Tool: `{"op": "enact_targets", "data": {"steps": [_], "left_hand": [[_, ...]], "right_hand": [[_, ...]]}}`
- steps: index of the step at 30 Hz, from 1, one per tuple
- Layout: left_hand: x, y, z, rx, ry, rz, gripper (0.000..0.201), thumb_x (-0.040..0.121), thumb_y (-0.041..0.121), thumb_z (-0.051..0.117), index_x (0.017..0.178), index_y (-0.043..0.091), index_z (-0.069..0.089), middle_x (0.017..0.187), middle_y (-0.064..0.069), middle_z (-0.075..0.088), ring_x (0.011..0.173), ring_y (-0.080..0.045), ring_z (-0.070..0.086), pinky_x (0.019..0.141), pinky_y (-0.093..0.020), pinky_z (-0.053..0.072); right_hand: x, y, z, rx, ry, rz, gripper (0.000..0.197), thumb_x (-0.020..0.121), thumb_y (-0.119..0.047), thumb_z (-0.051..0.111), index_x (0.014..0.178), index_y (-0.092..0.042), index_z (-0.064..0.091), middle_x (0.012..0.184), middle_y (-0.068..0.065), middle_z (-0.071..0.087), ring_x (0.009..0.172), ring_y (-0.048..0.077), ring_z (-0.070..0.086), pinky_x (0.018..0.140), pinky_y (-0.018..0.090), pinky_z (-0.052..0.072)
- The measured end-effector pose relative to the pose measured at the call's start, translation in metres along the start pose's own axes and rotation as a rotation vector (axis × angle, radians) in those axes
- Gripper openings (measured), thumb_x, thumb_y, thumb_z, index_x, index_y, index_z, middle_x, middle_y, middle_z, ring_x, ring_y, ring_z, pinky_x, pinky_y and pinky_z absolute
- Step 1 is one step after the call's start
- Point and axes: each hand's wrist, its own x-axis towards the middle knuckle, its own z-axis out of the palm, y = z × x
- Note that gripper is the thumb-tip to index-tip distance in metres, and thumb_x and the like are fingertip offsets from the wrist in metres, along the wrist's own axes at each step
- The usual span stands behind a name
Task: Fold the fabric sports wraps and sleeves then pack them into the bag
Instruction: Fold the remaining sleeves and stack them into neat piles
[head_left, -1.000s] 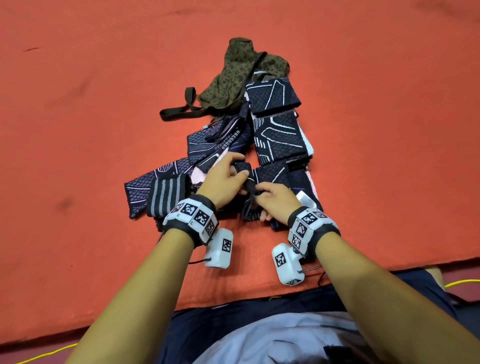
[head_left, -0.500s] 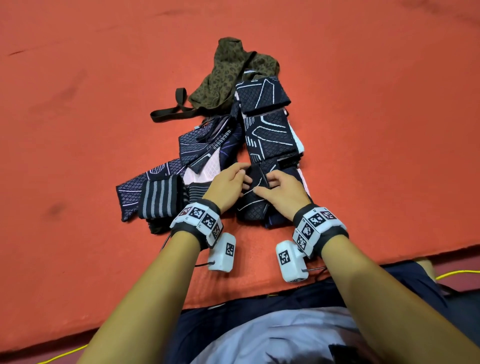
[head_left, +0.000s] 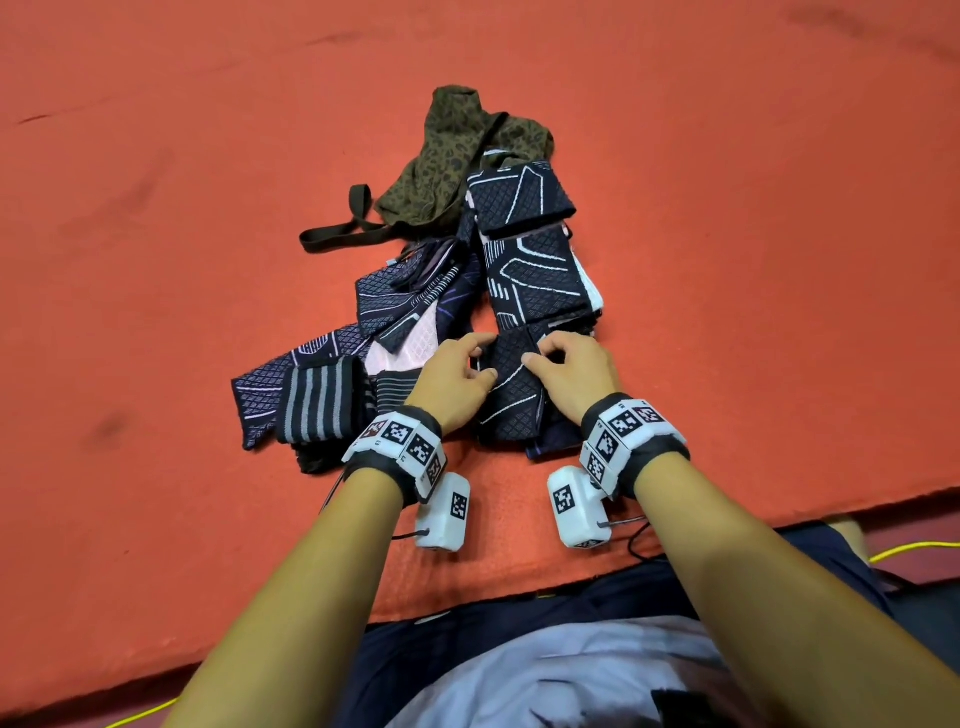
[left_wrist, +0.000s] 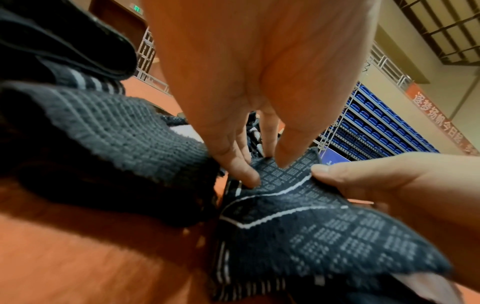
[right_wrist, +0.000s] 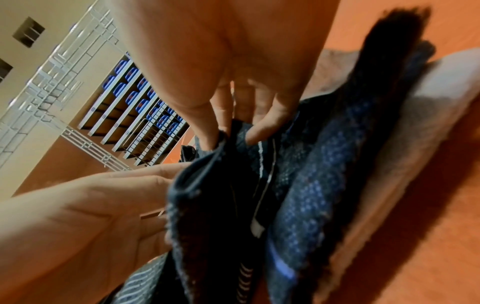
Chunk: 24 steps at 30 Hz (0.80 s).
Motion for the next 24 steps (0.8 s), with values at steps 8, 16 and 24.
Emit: {"op": "enact_targets", "data": {"steps": [8,16,24], "left_hand": [[0.010,-0.010,-0.006,-0.180,0.092,-0.126,0.045,0.087,0.040,0.060,0.130,0.035,0.048,0.122,-0.007,0.060,0.093,-0.024,0.069,0.086,-0.044,0.057],[0.007,-0.008,-0.009,-0.347,0.140,-0.167,0.033,0.101,0.021,0.054,0.133,0.015,0.045,0.081,0.005,0.059,0.060,-0.011,0.059,0.045,-0.016,0.043],[-0.004,-0.005,-0.016,-0.440,0.143,-0.066,0.011,0.099,0.014,0.059,0.108,0.010,0.062,0.078,0.003,0.066,0.056,-0.004,0.059,0.052,-0.012,0.043]], "right_hand": [[-0.002,-0.003,-0.009,0.230,-0.046,0.011,0.019,0.090,-0.022,0.069,0.074,-0.023,0.060,0.066,-0.011,0.056,0.061,0.003,0.050,0.065,0.023,0.038],[-0.008,-0.009,-0.023,0.496,-0.135,0.020,0.007,0.093,-0.002,0.064,0.100,-0.002,0.064,0.096,0.011,0.072,0.083,0.014,0.066,0.080,0.024,0.054],[-0.014,-0.021,-0.034,0.649,-0.096,0.012,0.047,0.090,0.011,0.057,0.118,-0.026,0.057,0.090,0.006,0.069,0.081,0.012,0.068,0.071,0.025,0.058]]}}
